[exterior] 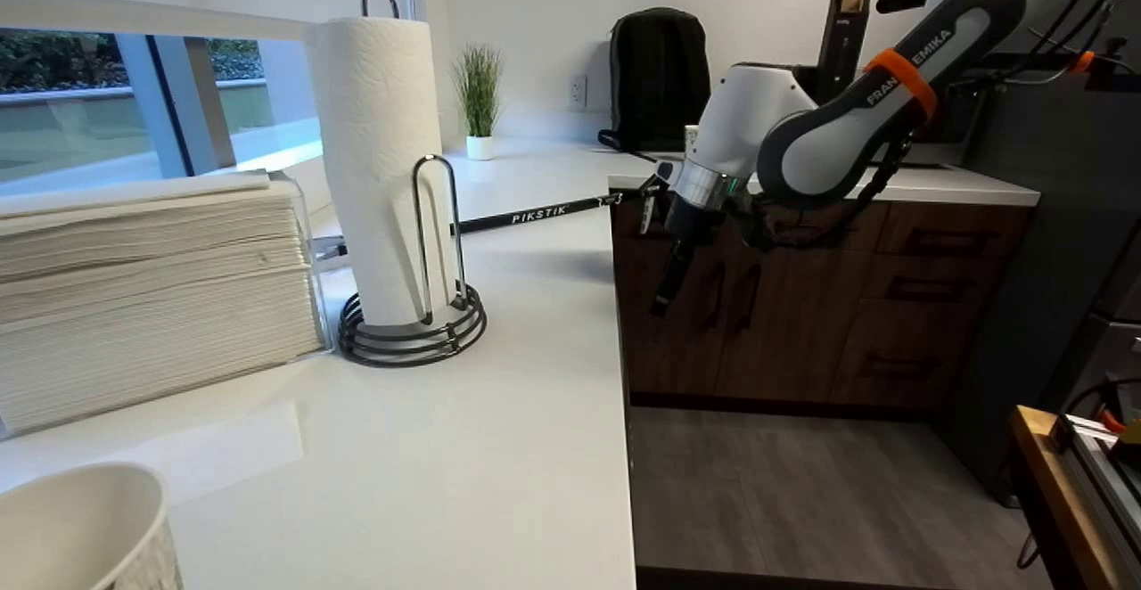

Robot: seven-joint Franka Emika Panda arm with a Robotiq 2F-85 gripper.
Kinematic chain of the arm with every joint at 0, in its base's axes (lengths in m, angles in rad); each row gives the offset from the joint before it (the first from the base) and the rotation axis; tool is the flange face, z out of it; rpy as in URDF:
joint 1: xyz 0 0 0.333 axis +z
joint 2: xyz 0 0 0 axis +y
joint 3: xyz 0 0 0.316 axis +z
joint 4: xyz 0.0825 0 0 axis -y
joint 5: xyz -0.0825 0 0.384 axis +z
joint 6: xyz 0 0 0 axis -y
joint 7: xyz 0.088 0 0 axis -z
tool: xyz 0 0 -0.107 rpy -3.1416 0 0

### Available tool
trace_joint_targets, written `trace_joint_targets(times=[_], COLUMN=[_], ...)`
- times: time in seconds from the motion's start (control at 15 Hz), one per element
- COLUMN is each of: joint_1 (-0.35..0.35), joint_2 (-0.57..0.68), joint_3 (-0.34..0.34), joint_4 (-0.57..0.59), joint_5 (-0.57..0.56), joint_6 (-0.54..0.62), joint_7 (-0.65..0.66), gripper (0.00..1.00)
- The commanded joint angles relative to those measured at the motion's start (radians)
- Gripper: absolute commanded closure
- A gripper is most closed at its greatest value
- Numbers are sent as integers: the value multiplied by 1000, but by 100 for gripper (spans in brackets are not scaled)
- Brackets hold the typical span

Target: Slide the label on the dishwasher to the left

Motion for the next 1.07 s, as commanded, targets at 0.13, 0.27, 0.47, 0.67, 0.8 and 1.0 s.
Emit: trace_joint_targets(times=[0.13,0.27,0.47,0.67,0.8,1.0], joint_1=[-7,-69,-231,-264,-355,-374], joint_2=[264,346,468,451,514,542], joint_3=[85,167,352,398,485,499], joint_4=[-67,-75,-94,-63,-78,-94], joint_5=[-38,-32,10,0,7,11], joint_6=[-184,-262,-341,-330,-330,-327], joint_7=[300,360,376,357,356,356], gripper=[0,0,0,0,0,0])
